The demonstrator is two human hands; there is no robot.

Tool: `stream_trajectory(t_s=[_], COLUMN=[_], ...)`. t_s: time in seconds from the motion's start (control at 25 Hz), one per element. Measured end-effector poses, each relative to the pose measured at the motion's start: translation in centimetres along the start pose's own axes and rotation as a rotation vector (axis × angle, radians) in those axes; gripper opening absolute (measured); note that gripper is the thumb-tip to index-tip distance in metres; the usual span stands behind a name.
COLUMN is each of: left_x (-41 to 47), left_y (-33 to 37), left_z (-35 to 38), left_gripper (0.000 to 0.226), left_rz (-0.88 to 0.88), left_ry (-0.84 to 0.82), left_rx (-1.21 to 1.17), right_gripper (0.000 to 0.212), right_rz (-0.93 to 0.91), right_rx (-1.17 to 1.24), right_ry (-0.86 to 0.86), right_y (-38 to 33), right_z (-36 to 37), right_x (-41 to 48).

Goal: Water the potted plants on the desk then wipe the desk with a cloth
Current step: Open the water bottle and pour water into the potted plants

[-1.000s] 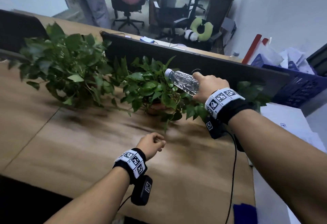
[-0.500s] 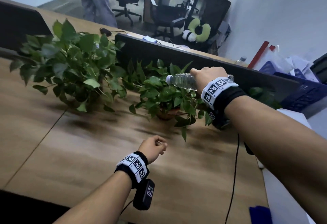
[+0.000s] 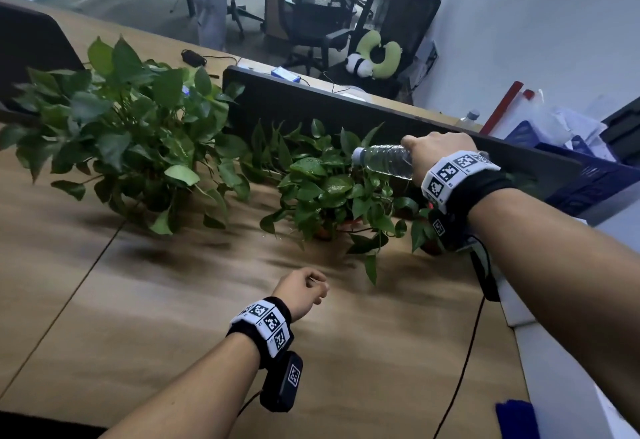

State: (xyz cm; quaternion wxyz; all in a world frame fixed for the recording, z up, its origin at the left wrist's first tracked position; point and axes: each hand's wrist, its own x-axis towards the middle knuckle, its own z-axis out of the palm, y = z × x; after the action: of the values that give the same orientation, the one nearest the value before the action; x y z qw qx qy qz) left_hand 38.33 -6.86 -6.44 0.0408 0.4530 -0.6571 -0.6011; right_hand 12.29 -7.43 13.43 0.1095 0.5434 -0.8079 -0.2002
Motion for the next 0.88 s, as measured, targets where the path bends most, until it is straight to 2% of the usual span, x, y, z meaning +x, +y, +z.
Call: stream_trajectory(t_s=[0.2,0.32,0.52,0.72,0.88], left_x=[-3.3,-5.2,-5.7,-3.2,-0.6], left_y=[-1.4,-2.6,-3.6,-4.7,-6.3], left_z=[-5.1,-7.5,-10.2,-14.8,-21.0], left_gripper=[0.013,0.014,0.018,0.017,0.017], left_rz=[-0.101,-0.138,-0.136,-0.115,-0.096], left_ry=[0.224,0.314,0.38,0.355,0.269], left_rx=[-0.017,-0.027,-0.085,-0.123,-0.17], right_gripper=[0.034,0.028,0.03,0.037,0.034], right_rz=[-0.283,-0.362,-0.329,-0.246,-0.211], right_rx=[0.103,0.174,0.211,0.141,0.091], right_ry=[0.125,0.191,0.272,0.179,0.108], right_y=[-8.4,-13.3,-15.9,-17.4,-22.4], right_z=[-2.0,-4.0,-7.1,-8.6,-10.2], right_x=[3.5,4.7,7.5,11.0,13.2])
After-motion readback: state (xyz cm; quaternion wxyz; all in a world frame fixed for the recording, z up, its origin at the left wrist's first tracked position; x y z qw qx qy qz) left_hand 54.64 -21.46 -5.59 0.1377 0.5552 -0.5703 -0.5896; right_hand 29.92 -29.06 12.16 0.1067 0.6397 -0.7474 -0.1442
